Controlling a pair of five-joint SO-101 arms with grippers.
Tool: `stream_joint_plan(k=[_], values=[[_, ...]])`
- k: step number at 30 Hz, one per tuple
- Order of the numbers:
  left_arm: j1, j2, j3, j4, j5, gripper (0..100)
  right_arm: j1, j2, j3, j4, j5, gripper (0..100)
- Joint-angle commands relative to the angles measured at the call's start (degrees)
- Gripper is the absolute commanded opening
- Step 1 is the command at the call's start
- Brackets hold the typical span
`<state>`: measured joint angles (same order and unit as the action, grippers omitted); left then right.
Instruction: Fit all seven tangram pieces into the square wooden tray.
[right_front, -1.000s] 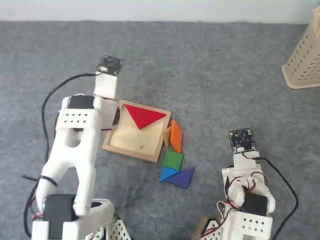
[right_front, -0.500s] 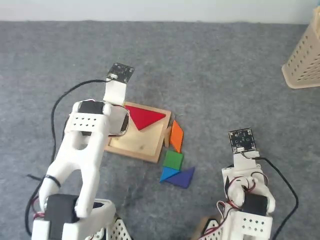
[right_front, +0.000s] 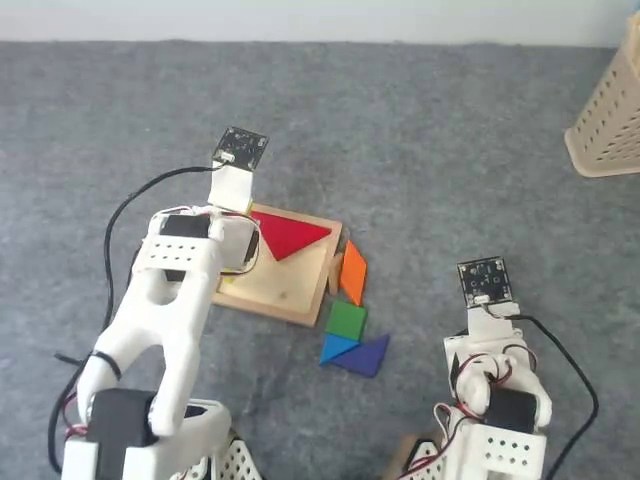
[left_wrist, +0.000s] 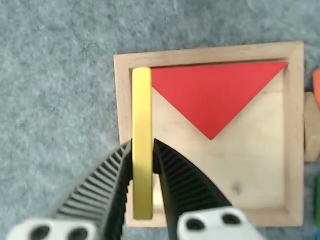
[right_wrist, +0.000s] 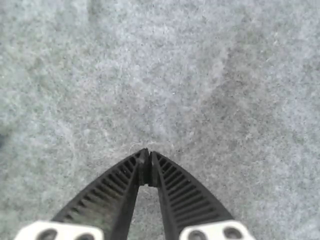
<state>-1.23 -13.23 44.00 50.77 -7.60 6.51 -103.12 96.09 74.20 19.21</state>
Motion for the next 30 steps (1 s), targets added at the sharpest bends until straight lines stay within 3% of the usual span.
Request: stream_joint_plan(k=[1, 14, 22, 30], values=[[-0.1, 4.1, -1.0, -1.5, -0.6, 3, 0.7, -0.8, 0.4, -0.7, 0.7, 0.6], [-4.0, 9.2, -5.0, -1.1, -0.4, 3, 0.7, -0.8, 0.4, -0.7, 0.7, 0.6], [-3.7, 9.2, -5.6, 1.6, -0.4, 18, 0.7, -0.8, 0.4, -0.7, 0.7, 0.6], [-3.6, 7.2, -5.7, 3.2, -0.3, 18, 0.7, -0.8, 0.4, -0.7, 0.7, 0.6]])
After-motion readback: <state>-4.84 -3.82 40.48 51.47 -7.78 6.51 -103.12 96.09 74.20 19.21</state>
